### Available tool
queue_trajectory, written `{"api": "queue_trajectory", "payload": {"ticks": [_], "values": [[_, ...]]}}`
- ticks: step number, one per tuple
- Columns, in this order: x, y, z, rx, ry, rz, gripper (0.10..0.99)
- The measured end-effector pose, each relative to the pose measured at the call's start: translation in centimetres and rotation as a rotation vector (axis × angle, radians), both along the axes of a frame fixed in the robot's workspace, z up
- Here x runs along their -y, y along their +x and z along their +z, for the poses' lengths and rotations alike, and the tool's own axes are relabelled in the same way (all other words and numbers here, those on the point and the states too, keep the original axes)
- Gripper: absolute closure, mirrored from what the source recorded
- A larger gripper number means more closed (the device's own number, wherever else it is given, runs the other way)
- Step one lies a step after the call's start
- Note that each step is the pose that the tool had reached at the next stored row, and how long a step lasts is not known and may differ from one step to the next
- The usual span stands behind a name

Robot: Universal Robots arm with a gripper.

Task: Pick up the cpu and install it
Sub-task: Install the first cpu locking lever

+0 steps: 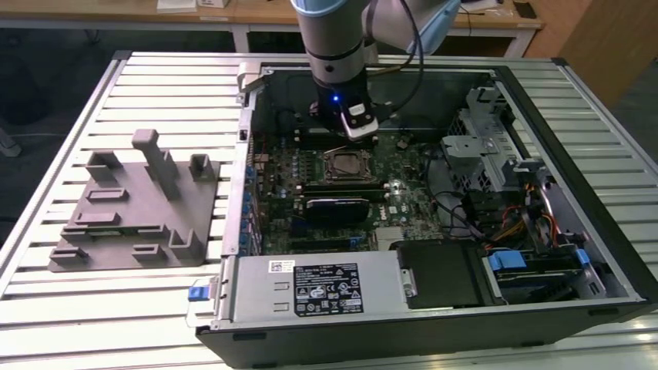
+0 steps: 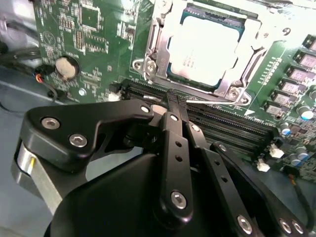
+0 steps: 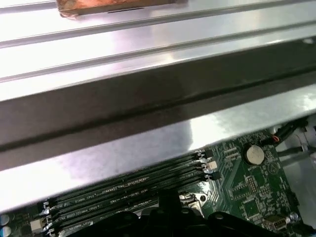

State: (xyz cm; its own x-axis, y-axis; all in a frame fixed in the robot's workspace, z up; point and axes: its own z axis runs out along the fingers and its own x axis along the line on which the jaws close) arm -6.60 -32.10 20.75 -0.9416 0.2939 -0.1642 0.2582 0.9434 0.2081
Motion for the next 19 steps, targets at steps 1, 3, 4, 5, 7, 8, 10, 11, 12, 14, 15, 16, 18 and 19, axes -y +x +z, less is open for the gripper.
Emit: {"api": "queue_trajectory", "payload": {"ticks": [1,3,4,5,7,8,10,11,12,14,15,16,18,19], "values": [[0.0,0.0,-0.01,0.0007,-0.001,0.004,0.98],[0.01,0.0,-0.07,0.0032,-0.002,0.009,0.98],[0.0,0.0,-0.11,0.004,-0.002,0.012,0.98],[0.0,0.0,-0.17,0.0042,-0.003,0.015,0.98],[0.0,0.0,-0.28,0.0043,-0.003,0.021,0.98],[0.01,0.0,-0.33,0.0044,-0.004,0.025,0.98],[0.01,0.0,-0.44,0.0051,-0.004,0.033,0.98],[0.01,0.0,-0.5,0.0053,-0.004,0.035,0.98],[0.01,0.0,-0.55,0.0058,-0.004,0.038,0.98],[-0.02,0.0,-0.65,0.006,-0.004,0.039,0.98],[-0.05,0.0,-0.68,0.0059,-0.004,0.039,0.98],[-0.08,0.0,-0.72,0.006,-0.004,0.039,0.98],[-0.15,0.0,-0.78,0.0059,-0.005,0.039,0.98],[-0.19,0.0,-0.8,0.0059,-0.006,0.039,0.98]]}}
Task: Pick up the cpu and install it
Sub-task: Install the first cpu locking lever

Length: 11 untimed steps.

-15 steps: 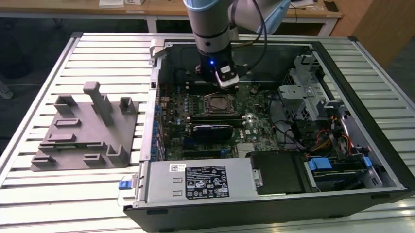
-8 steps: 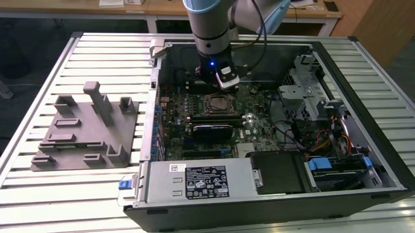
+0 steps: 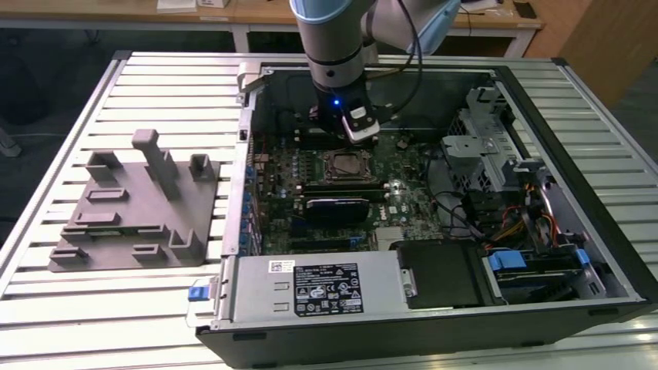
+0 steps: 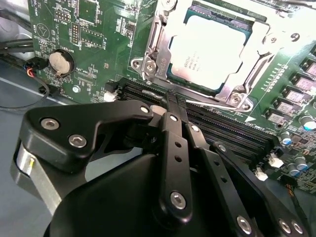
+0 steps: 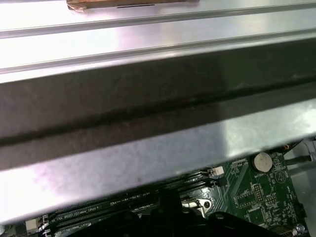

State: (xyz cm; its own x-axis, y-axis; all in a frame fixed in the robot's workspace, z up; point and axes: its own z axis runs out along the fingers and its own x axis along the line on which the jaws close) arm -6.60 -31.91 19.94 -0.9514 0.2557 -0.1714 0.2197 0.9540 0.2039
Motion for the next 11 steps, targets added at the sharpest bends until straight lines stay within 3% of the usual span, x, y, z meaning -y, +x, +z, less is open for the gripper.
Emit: {"api": "queue_trajectory", "payload": {"ticks": [11], "values": [[-0.21,0.02,-0.33,0.0,-0.005,-0.027,0.98]]}}
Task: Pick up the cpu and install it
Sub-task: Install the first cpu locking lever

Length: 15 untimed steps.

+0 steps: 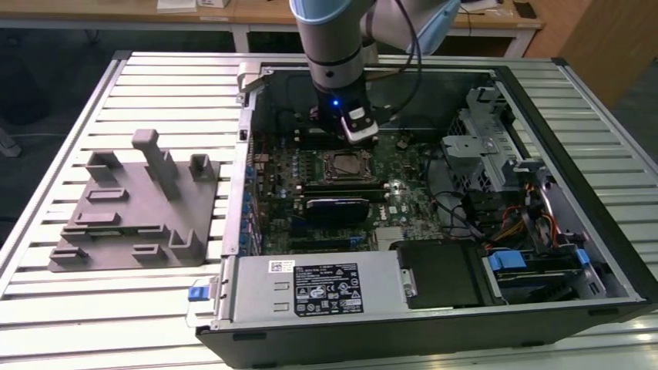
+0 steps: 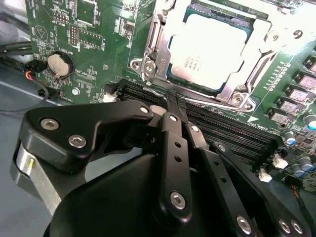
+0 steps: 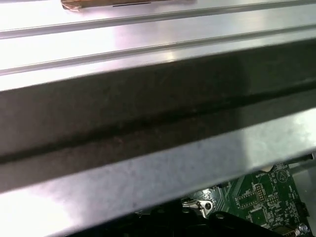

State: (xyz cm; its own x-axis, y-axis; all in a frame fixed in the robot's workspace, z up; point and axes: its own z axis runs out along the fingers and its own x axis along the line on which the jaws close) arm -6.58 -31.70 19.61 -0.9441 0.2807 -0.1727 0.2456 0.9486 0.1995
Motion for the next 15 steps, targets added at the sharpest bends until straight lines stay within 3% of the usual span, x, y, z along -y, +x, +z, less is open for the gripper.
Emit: {"api": "queue_trajectory", "payload": {"ticks": [15], "values": [[0.0,0.22,-0.47,-0.0001,0.0,-0.045,0.98]]}}
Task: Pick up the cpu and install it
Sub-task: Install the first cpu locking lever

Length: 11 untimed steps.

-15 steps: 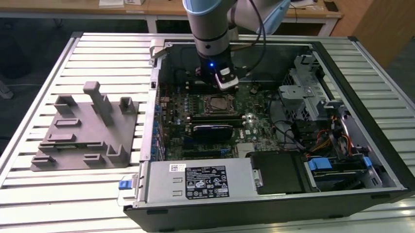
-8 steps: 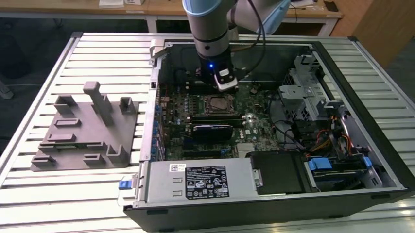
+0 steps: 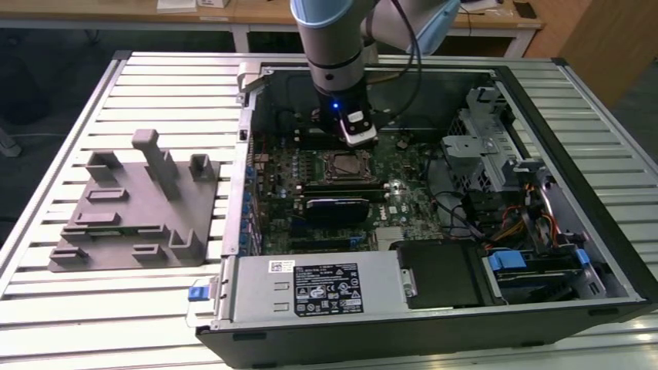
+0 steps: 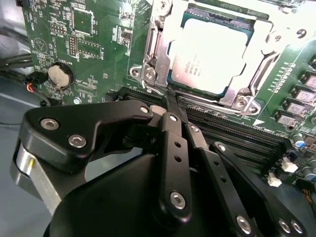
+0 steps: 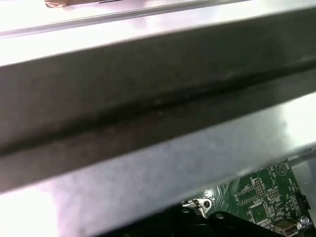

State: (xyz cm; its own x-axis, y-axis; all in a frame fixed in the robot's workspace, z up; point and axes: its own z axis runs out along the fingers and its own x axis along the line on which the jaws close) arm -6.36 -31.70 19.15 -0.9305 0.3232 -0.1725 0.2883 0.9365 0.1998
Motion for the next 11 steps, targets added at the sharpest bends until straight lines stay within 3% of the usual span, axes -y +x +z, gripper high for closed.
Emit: {"api": "queue_trajectory", "payload": {"ticks": [11], "values": [[0.0,0.1,0.14,0.0003,0.006,0.003,0.98]]}}
